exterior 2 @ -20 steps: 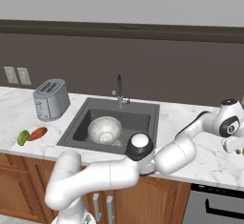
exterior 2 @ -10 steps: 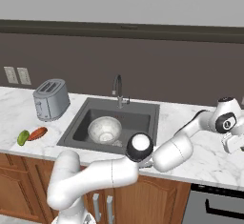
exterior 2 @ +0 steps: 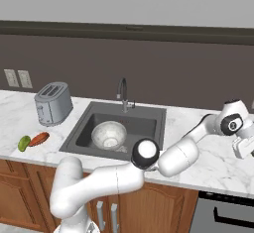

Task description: Remove the sweet potato and mango from the sink. Then move the bowl and cup from the counter to the sink for washing.

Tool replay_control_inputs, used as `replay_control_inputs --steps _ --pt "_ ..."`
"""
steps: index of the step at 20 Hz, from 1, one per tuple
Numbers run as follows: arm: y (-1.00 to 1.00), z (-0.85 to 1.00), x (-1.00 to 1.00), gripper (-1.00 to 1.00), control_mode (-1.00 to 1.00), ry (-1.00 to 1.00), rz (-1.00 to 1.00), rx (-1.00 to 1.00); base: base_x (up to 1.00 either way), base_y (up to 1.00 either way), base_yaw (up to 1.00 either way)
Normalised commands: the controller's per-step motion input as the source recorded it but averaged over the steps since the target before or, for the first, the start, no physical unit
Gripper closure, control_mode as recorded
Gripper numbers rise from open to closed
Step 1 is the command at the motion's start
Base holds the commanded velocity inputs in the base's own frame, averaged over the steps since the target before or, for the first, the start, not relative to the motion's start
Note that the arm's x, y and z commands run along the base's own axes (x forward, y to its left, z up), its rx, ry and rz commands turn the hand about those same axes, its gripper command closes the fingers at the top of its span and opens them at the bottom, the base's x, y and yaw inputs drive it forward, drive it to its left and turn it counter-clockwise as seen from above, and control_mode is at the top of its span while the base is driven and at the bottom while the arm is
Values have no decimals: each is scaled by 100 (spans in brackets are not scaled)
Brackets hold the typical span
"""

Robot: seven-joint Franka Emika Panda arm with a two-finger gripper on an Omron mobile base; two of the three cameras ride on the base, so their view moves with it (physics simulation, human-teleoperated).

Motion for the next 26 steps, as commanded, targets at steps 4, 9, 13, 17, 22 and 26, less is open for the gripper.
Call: replay_control_inputs --steps 4,9,13,17,22,26 --pt "-12 33 22 100 -100 22 0 14 0 0 0" --pt "-11 37 23 100 -100 23 0 15 0 0 0" --pt "-5 40 21 100 -100 23 0 17 0 0 0" --pt "0 42 23 100 -100 19 0 17 0 0 0" --pt "0 43 27 100 -100 11 0 16 0 0 0" --pt "0 43 25 100 -100 11 0 15 0 0 0"
